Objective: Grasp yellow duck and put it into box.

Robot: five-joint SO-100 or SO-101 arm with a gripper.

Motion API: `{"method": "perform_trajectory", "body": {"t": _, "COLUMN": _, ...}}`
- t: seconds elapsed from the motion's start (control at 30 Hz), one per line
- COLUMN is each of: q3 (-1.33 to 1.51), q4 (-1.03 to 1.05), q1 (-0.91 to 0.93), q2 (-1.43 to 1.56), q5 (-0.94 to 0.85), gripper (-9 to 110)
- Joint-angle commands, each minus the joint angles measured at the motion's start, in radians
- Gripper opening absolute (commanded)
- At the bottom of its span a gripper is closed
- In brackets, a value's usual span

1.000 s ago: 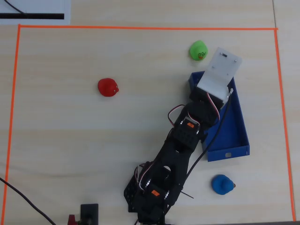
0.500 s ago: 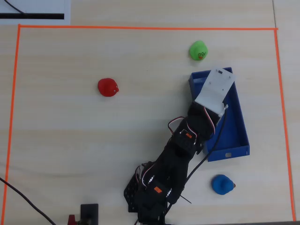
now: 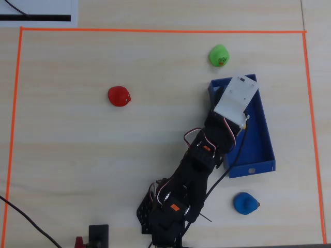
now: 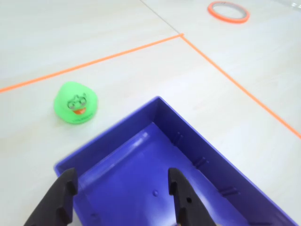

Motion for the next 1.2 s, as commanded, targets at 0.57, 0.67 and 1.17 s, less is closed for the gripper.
{"method": "perform_trajectory", "body": {"t": 0.57, "q3": 0.192, "q4": 1.169, "q1": -0.611, "q2": 1.083, "q5": 0.394, "gripper": 0}}
{"method": "perform_trajectory", "body": {"t": 0.67, "q3": 0.339, "q4": 1.226, "q1": -0.600, "q2": 1.166, "q5": 0.402, "gripper": 0}}
{"method": "perform_trajectory", "body": {"t": 1.17, "q3": 0.459, "q4": 1.678, "q1": -0.603, "q2": 1.316, "q5": 0.442, "gripper": 0}}
